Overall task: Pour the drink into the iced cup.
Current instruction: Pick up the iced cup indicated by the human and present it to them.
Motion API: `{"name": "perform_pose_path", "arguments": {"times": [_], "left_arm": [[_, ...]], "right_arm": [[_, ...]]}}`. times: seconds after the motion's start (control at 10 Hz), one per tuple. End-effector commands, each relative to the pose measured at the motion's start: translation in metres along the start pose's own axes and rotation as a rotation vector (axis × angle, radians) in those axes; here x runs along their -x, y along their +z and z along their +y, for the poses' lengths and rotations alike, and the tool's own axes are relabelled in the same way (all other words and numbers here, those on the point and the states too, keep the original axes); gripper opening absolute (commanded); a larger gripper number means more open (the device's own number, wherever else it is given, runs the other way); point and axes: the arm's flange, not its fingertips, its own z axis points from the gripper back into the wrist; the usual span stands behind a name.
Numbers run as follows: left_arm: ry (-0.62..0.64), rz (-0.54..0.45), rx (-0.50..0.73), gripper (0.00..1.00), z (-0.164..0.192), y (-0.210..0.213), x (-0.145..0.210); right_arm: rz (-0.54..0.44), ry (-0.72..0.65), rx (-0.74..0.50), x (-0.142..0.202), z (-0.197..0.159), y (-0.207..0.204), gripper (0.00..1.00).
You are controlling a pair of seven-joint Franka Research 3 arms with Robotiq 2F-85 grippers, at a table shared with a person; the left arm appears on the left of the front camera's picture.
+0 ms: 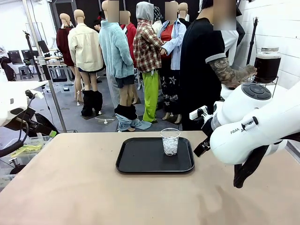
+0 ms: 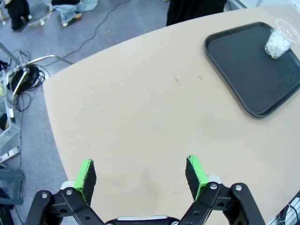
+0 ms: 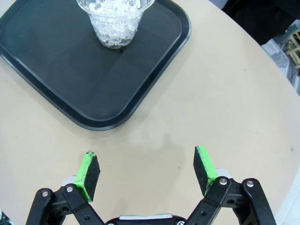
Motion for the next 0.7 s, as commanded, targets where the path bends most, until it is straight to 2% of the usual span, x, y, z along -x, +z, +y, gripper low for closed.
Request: {"name": "perform_pose_path", "arguments": {"times": [0.0, 0.6], "left_arm": [[0.005, -0.005, -0.01, 1.0, 0.0017, -0.0013, 0.0007], [0.005, -0.005, -0.01, 1.0, 0.0017, -0.0013, 0.0007]], "right_arm": [[0.001, 0.001, -0.001, 0.0005, 0.0006, -0.0002, 1.0], [0.001, 0.001, -0.001, 0.0005, 0.0006, -0.0002, 1.0]]}}
